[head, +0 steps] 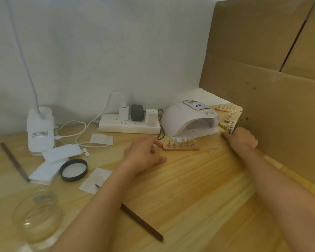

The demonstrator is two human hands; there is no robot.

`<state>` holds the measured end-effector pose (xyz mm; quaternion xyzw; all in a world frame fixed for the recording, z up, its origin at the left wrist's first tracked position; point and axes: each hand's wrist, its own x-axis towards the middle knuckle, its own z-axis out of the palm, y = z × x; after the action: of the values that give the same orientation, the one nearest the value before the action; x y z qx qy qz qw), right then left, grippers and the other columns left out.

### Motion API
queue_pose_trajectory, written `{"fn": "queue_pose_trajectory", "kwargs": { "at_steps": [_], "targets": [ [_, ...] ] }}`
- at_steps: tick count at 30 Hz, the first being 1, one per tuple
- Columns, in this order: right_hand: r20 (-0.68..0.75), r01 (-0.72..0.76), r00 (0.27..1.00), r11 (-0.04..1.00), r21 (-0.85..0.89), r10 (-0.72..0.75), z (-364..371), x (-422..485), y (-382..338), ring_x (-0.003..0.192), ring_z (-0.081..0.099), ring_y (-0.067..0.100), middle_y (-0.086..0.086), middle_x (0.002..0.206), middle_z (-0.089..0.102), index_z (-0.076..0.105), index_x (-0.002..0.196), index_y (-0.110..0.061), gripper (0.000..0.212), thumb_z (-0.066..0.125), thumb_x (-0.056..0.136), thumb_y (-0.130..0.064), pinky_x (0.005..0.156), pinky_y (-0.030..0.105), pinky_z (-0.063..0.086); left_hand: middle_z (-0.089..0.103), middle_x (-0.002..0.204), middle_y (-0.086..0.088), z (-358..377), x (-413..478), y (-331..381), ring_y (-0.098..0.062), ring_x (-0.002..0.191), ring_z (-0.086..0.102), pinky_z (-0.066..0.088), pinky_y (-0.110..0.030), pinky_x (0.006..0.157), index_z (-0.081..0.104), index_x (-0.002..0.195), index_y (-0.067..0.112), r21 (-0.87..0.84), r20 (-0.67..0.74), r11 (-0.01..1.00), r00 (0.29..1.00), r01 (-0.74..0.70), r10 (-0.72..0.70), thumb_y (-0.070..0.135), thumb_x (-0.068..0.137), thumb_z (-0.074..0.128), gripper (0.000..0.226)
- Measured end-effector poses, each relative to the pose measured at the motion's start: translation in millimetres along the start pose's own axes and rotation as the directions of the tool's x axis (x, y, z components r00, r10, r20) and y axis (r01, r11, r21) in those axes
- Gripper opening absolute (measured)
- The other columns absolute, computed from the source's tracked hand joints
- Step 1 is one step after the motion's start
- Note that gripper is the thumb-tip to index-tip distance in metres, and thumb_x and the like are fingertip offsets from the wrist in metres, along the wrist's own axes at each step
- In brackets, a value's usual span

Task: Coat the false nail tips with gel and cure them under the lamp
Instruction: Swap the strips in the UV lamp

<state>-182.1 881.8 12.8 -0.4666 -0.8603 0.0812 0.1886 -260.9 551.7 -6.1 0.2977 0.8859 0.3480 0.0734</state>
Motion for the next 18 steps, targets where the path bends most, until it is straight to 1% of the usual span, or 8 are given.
{"fn": "queue_pose_trajectory", "kwargs": {
  "at_steps": [3,6,9,12,14,15,16,18],
  "targets": [
    [0.028,0.100,0.994,0.985,0.138,-0.105,3.6,-3.1,2.0,0.082,0.057,0.024,0.001,0.085,0.060,0.059,0.090,-0.016,0.043,0.064,0.088,-0.059,0.067,0.033,0.041,0.050,0.091,0.018,-0.3,-0.1,-0.4,-0.006,0.089,0.048,0.037,-0.034,0.084,0.053,0.106,0.046,0.000,0.007,1.000,1.000,0.003,-0.003,0.049,0.076,0.077,0.039],
    [0.004,0.268,0.960,0.929,0.255,-0.278,-0.7,-2.3,20.3,0.086,0.059,0.021,0.000,0.090,0.064,0.062,0.094,-0.019,0.023,0.068,0.091,-0.041,0.071,0.037,0.048,0.050,0.091,0.018,-0.6,-0.4,0.4,-0.006,0.089,0.048,0.036,-0.033,0.084,0.055,0.108,0.046,-0.002,0.006,1.000,1.000,0.008,-0.008,0.049,0.077,0.077,0.039],
    [0.008,0.458,0.878,0.846,0.272,-0.478,-5.2,2.5,38.6,0.076,0.059,0.019,-0.001,0.082,0.065,0.068,0.096,-0.023,0.007,0.063,0.095,-0.028,0.067,0.038,0.047,0.051,0.092,0.017,-1.1,-0.5,1.7,-0.007,0.090,0.049,0.034,-0.033,0.085,0.054,0.106,0.046,-0.015,0.009,1.000,1.000,0.026,-0.026,0.048,0.077,0.078,0.037],
    [0.081,0.594,0.781,0.776,0.211,-0.619,-7.1,5.6,43.5,0.078,0.058,0.010,-0.009,0.092,0.066,0.068,0.108,-0.036,0.017,0.058,0.097,-0.027,0.067,0.038,0.048,0.052,0.094,0.017,-1.0,-2.4,2.0,-0.008,0.092,0.049,0.034,-0.032,0.085,0.056,0.108,0.045,-0.011,0.007,0.999,0.999,0.041,-0.041,0.047,0.077,0.078,0.038],
    [0.095,0.637,0.755,0.760,0.128,-0.649,-7.1,10.3,44.8,0.079,0.056,0.006,-0.010,0.101,0.067,0.065,0.114,-0.038,0.021,0.055,0.098,-0.029,0.060,0.033,0.045,0.052,0.095,0.017,-1.2,-3.5,2.6,-0.007,0.092,0.049,0.034,-0.032,0.085,0.055,0.110,0.044,-0.006,0.009,0.999,0.999,0.040,-0.040,0.047,0.078,0.077,0.039],
    [0.092,0.650,0.753,0.758,0.055,-0.652,-5.6,14.6,45.3,0.082,0.057,0.006,-0.012,0.108,0.066,0.064,0.118,-0.037,0.023,0.051,0.099,-0.032,0.058,0.030,0.041,0.052,0.095,0.017,-1.4,-3.8,3.2,-0.006,0.091,0.049,0.035,-0.032,0.085,0.055,0.110,0.044,-0.006,0.010,0.999,0.999,0.039,-0.039,0.047,0.078,0.077,0.039],
    [0.095,0.637,0.769,0.770,-0.033,-0.632,-3.6,18.9,44.7,0.088,0.060,0.011,-0.011,0.113,0.066,0.062,0.122,-0.035,0.026,0.048,0.100,-0.035,0.059,0.029,0.039,0.052,0.095,0.017,-1.4,-3.9,3.6,-0.006,0.091,0.049,0.035,-0.032,0.085,0.055,0.110,0.044,-0.005,0.012,0.999,0.999,0.040,-0.040,0.047,0.078,0.077,0.039],
    [0.109,0.534,0.846,0.828,-0.172,-0.523,-0.6,25.3,36.9,0.097,0.062,0.025,0.002,0.117,0.067,0.057,0.129,-0.026,0.034,0.041,0.101,-0.039,0.064,0.033,0.040,0.052,0.095,0.016,-1.9,-3.4,4.0,-0.006,0.090,0.049,0.038,-0.033,0.087,0.055,0.110,0.044,-0.002,0.016,0.999,0.999,0.041,-0.041,0.046,0.078,0.077,0.040]
  ]
}}
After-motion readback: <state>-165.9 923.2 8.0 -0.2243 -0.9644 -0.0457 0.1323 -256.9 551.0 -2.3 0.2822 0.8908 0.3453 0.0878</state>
